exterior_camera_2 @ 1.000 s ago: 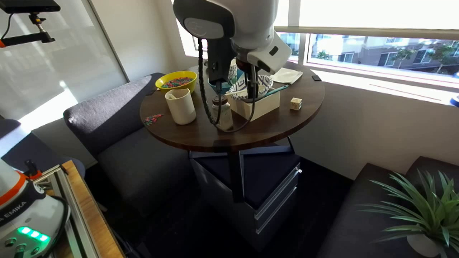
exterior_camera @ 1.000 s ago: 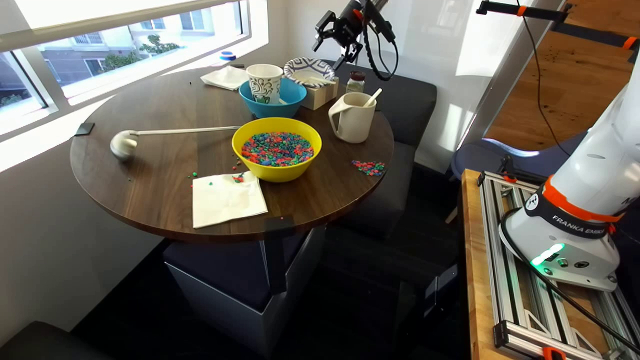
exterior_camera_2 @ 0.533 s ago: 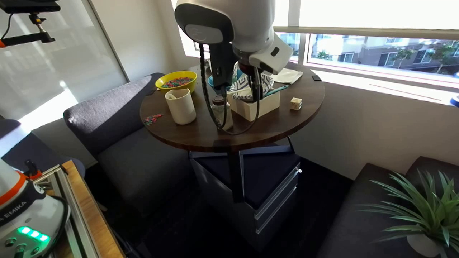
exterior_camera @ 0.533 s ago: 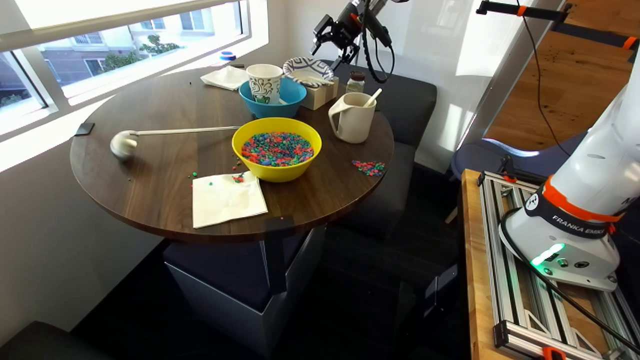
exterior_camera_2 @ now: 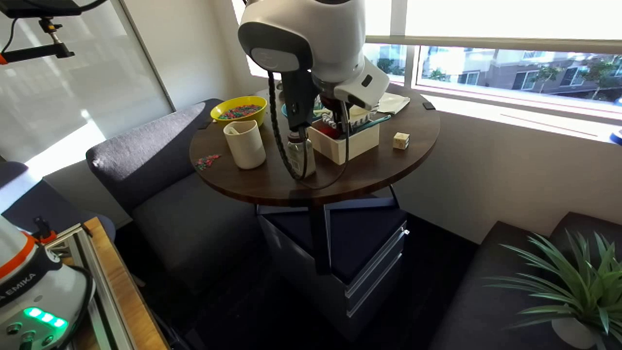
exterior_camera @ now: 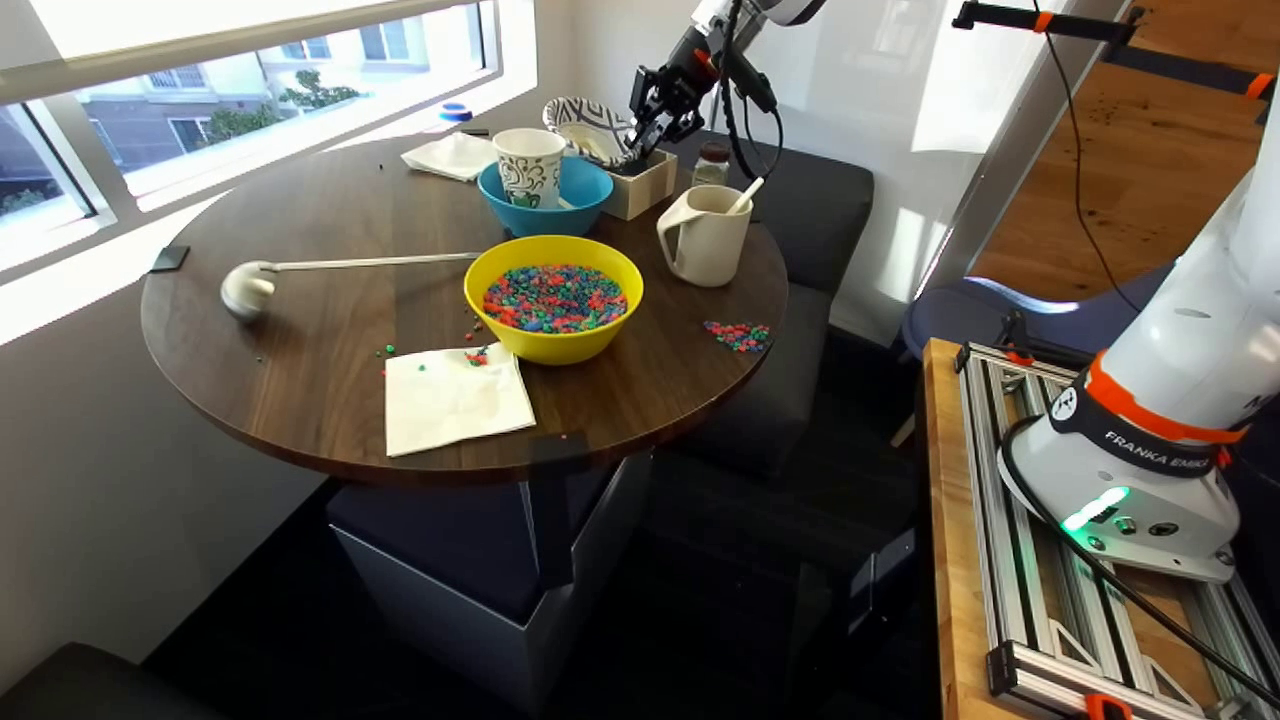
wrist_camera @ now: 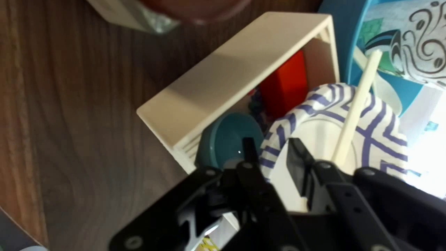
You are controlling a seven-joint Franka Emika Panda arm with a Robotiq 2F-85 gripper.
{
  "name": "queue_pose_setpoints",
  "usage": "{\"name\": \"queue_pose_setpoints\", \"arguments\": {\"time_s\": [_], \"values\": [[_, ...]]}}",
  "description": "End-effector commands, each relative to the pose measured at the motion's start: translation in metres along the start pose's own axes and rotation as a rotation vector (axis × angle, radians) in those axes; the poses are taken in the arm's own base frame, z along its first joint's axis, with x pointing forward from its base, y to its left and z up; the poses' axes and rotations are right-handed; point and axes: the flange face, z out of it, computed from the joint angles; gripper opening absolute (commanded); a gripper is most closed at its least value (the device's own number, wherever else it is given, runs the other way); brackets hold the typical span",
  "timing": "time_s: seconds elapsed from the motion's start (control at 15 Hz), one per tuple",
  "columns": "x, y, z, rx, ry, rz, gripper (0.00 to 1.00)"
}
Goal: Remove one white plate from the wooden box and put it on the table
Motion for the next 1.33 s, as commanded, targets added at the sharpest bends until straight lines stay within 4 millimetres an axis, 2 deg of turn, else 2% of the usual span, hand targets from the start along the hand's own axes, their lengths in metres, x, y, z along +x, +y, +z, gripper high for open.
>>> {"name": "queue_pose_setpoints", "arguments": {"time_s": [0.0, 0.07, 0.2, 0.4, 0.53, 0.73, 0.87, 1.0, 1.27], "values": [[0.0, 0.002, 0.005, -0.039, 0.054, -0.021, 0.02], [0.001, 0.001, 0.005, -0.045, 0.073, -0.02, 0.0], [0.001, -0.001, 0.004, -0.056, 0.098, -0.019, 0.03], [0.005, -0.005, 0.0, -0.066, 0.111, -0.008, 0.03], [0.013, -0.006, -0.013, -0.092, 0.064, 0.015, 0.03], [0.024, -0.005, -0.024, -0.25, -0.054, 0.023, 0.03], [0.029, -0.016, -0.032, -0.319, -0.15, 0.026, 0.03], [0.027, -0.037, -0.037, -0.358, -0.258, 0.041, 0.03], [0.016, -0.084, -0.034, -0.401, -0.469, 0.078, 0.03]]}}
